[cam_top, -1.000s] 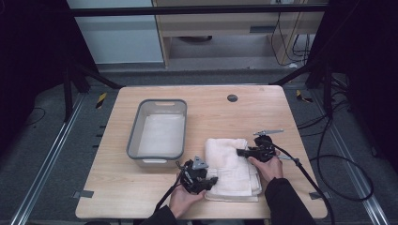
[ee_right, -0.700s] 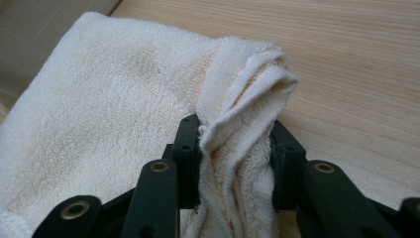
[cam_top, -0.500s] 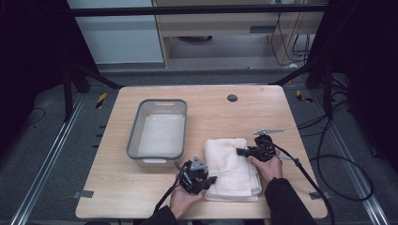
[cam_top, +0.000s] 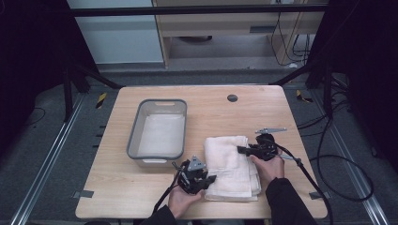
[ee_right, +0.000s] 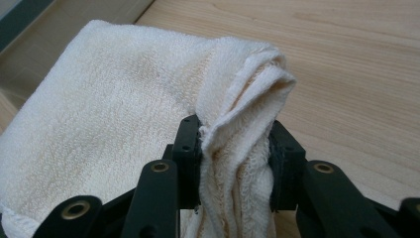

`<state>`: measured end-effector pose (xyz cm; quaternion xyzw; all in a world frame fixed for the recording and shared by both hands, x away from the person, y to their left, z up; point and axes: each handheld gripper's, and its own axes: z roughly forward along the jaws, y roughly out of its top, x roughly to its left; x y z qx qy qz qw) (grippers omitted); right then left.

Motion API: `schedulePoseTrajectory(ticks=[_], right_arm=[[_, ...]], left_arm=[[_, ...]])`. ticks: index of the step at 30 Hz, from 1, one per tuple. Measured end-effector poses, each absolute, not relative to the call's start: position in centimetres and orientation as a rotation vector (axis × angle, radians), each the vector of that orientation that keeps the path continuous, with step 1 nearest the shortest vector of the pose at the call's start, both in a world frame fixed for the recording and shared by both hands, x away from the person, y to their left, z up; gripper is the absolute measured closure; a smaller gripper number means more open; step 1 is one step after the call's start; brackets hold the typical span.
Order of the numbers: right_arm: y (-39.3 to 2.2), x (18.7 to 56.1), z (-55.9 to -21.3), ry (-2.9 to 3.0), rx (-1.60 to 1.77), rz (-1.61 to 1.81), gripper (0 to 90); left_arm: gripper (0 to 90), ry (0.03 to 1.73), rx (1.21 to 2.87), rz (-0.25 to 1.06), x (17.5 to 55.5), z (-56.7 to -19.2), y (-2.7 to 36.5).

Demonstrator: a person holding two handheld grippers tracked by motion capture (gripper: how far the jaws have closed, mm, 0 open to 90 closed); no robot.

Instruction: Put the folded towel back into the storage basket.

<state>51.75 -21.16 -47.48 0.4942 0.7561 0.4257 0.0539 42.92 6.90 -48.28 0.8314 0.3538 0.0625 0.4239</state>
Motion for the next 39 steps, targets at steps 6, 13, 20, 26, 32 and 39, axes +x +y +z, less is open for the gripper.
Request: schedulePoseTrajectory(ticks=[6, 13, 20, 26, 32, 39], right_arm=[[-21.3, 51.3, -46.5, 2.273, 1.466, 1.317, 64.2], [-21.2, 50.8, -45.2, 2.25, 1.428, 1.33, 64.2], [-21.3, 50.3, -43.7, 2.219, 1.391, 1.353, 64.3], [-21.0, 49.9, -42.6, 2.196, 1.367, 1.364, 64.3], [-21.0, 49.7, -41.6, 2.177, 1.343, 1.384, 64.3], [-20.8, 49.6, -40.1, 2.149, 1.3, 1.415, 64.3]], left_arm=[[72.9, 0.871, 2.071, 0.173, 42.7, -47.7, 7.0], [72.8, 0.854, 2.048, 0.185, 42.4, -46.8, 7.2], [72.9, 0.829, 2.018, 0.195, 42.1, -45.5, 7.5], [72.9, 0.82, 1.997, 0.205, 41.9, -44.7, 7.8], [72.9, 0.805, 1.983, 0.228, 41.7, -43.9, 8.0], [73.0, 0.794, 1.95, 0.25, 41.7, -42.6, 8.5]])
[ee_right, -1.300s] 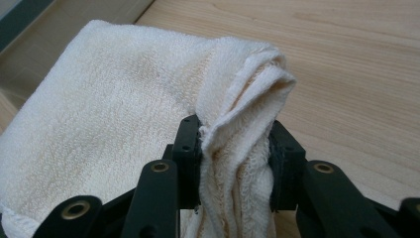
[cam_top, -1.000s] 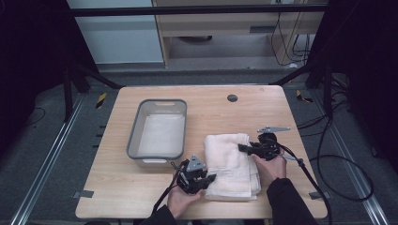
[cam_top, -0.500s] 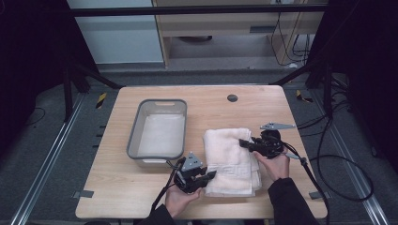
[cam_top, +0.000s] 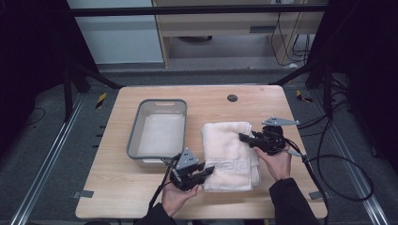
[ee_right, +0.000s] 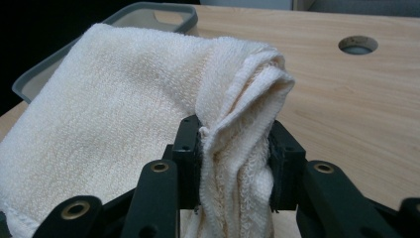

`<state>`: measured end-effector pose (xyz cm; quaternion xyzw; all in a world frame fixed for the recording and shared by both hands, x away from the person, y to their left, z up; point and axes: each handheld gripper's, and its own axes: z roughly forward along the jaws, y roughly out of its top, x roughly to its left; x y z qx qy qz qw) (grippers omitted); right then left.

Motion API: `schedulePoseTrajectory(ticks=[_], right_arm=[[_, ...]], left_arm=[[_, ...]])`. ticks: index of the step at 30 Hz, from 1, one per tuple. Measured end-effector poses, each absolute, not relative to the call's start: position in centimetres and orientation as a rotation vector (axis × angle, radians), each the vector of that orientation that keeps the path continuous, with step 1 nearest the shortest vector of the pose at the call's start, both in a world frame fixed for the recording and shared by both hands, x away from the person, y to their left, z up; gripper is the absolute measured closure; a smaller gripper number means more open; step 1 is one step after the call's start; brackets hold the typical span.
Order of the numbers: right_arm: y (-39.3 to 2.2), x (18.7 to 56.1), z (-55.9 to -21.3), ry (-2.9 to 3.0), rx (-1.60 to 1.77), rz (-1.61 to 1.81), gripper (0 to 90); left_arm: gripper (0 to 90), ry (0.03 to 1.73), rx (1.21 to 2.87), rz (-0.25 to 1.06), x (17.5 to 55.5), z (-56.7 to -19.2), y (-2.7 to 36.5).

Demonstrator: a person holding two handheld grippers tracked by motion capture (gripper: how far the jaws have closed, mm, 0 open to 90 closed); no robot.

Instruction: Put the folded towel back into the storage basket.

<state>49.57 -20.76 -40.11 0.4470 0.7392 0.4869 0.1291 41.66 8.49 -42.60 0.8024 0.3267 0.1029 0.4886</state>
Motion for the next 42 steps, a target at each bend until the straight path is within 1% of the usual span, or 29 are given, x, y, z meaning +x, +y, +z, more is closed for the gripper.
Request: schedulePoseTrajectory(ticks=[20, 33, 42], right_arm=[[-19.8, 49.7, -37.0, 2.085, 1.23, 1.449, 64.3], [-18.5, 50.2, -34.2, 2.053, 1.174, 1.467, 64.3], [-16.9, 50.9, -32.9, 2.044, 1.145, 1.47, 64.2]], left_arm=[[73.0, 0.762, 1.912, 0.308, 42.0, -40.1, 9.4], [73.0, 0.754, 1.852, 0.348, 42.4, -37.9, 10.9], [73.0, 0.768, 1.83, 0.373, 42.9, -36.8, 12.4]])
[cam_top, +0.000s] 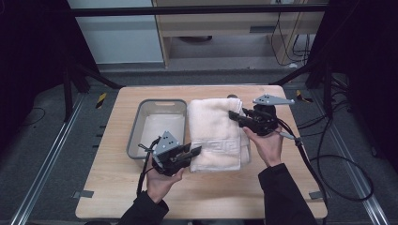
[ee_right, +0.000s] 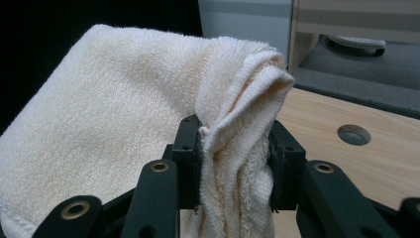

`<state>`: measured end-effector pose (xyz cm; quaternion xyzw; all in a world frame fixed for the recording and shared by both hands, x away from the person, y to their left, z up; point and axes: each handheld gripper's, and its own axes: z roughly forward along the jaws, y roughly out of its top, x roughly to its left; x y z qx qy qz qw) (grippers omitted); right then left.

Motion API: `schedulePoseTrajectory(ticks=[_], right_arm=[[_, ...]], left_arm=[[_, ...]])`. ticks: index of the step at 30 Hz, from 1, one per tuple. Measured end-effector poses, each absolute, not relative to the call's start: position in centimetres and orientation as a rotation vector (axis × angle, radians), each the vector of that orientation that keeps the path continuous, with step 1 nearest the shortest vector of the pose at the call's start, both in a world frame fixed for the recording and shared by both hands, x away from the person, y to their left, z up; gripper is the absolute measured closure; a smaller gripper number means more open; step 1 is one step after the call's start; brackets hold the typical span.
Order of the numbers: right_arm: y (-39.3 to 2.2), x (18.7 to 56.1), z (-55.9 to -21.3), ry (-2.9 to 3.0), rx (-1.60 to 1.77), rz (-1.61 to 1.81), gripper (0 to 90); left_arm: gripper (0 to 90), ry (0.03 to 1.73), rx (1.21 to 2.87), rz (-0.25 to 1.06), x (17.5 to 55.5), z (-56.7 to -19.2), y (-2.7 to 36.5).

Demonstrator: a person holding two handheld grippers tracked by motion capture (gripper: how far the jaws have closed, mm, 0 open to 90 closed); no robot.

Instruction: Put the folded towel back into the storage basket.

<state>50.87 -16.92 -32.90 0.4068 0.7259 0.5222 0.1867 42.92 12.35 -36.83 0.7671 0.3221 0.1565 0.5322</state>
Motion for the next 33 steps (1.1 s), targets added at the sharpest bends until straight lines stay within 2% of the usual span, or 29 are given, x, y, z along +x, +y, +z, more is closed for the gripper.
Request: schedulePoseTrajectory(ticks=[33], right_arm=[[-9.1, 53.6, -30.0, 2.06, 1.037, 1.476, 64.1]], left_arm=[[72.9, 0.87, 1.752, 0.475, 43.9, -35.0, 18.9]])
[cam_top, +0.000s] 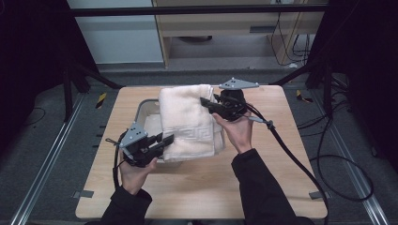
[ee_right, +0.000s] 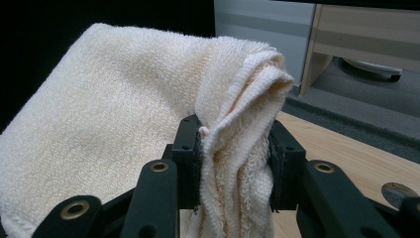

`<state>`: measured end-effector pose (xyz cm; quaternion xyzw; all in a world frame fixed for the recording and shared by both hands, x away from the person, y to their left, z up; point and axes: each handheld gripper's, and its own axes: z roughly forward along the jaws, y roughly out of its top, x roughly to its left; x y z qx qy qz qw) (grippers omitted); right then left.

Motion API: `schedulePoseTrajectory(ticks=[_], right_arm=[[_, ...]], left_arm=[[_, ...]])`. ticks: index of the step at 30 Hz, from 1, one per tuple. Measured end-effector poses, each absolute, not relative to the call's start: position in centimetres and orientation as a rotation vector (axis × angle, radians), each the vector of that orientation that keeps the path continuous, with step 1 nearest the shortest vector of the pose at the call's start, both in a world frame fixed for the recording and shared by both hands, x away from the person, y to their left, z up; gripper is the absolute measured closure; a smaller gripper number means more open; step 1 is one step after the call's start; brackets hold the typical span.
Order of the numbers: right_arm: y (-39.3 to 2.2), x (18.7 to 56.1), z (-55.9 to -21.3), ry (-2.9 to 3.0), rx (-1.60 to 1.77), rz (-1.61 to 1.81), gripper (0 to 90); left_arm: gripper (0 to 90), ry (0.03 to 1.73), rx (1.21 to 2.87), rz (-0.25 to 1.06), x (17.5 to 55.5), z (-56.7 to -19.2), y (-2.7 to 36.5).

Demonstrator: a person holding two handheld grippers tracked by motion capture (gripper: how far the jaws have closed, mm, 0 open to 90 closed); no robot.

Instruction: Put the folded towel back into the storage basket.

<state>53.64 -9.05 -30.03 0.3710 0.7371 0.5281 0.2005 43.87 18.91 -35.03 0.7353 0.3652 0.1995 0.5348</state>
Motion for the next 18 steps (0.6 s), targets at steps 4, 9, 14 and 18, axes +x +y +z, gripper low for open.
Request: schedulePoseTrajectory(ticks=[4, 9, 14, 18], right_arm=[[-8.2, 54.0, -30.0, 2.061, 1.029, 1.475, 64.1], [-7.1, 54.5, -29.8, 2.069, 1.026, 1.48, 64.1], [-6.0, 55.0, -29.5, 2.077, 1.016, 1.49, 64.0], [-5.1, 55.4, -29.4, 2.084, 1.007, 1.494, 64.0]], left_arm=[[72.9, 0.886, 1.744, 0.476, 44.0, -34.9, 19.7], [72.9, 0.907, 1.725, 0.479, 44.2, -34.7, 20.6], [72.8, 0.917, 1.719, 0.49, 44.3, -34.4, 21.6], [72.8, 0.932, 1.718, 0.504, 44.4, -34.2, 22.4]])
